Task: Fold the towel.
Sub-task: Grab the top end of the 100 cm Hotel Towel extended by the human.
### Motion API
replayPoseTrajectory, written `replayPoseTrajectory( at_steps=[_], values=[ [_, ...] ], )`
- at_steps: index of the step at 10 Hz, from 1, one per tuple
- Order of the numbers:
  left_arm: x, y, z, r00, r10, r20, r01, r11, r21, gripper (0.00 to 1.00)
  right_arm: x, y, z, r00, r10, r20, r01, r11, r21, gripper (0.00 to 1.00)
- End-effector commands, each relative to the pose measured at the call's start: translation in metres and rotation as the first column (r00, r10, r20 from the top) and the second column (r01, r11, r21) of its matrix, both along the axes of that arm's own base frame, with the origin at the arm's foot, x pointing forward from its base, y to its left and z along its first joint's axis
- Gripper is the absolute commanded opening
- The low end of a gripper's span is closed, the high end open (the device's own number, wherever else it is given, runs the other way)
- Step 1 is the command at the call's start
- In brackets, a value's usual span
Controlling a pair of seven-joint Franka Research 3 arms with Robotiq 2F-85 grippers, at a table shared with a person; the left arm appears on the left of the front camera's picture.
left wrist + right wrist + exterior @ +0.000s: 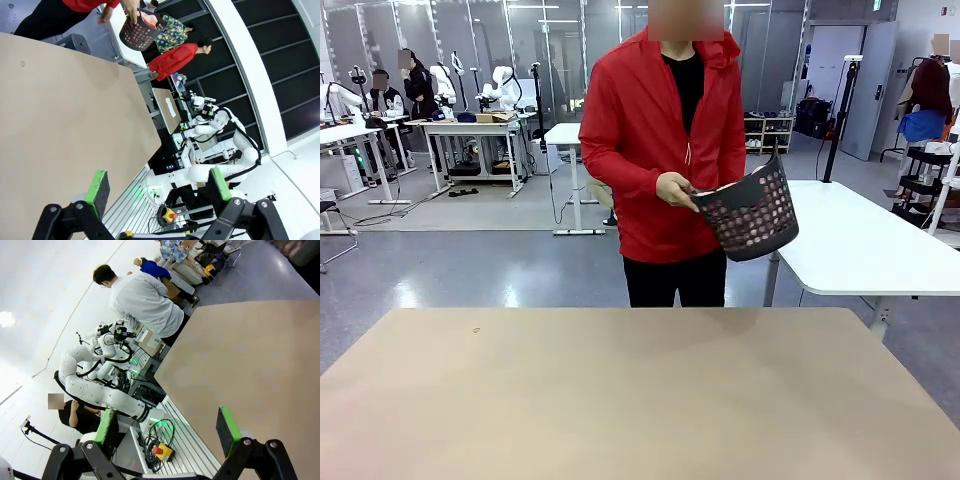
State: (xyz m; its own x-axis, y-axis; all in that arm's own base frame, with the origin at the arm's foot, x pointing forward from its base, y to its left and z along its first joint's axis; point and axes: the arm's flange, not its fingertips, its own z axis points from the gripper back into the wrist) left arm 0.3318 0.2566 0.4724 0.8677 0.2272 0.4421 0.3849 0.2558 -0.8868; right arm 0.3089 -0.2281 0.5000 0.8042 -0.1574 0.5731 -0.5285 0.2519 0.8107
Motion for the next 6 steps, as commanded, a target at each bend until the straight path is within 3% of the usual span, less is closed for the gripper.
replayPoseTrajectory(
  at_steps=[1,6],
  values=[
    [-0.0013,0.0003,0.0000,1.000,-0.010,0.017,0.010,1.000,-0.015,1.00,0.0015,-0.0007,0.0005,1.000,0.001,0.027,-0.001,1.000,0.010,1.00],
    [-0.0013,0.0003,0.0000,1.000,-0.010,0.017,0.010,1.000,-0.015,1.00,0.0015,-0.0007,0.0005,1.000,0.001,0.027,-0.001,1.000,0.010,1.00]
  ],
)
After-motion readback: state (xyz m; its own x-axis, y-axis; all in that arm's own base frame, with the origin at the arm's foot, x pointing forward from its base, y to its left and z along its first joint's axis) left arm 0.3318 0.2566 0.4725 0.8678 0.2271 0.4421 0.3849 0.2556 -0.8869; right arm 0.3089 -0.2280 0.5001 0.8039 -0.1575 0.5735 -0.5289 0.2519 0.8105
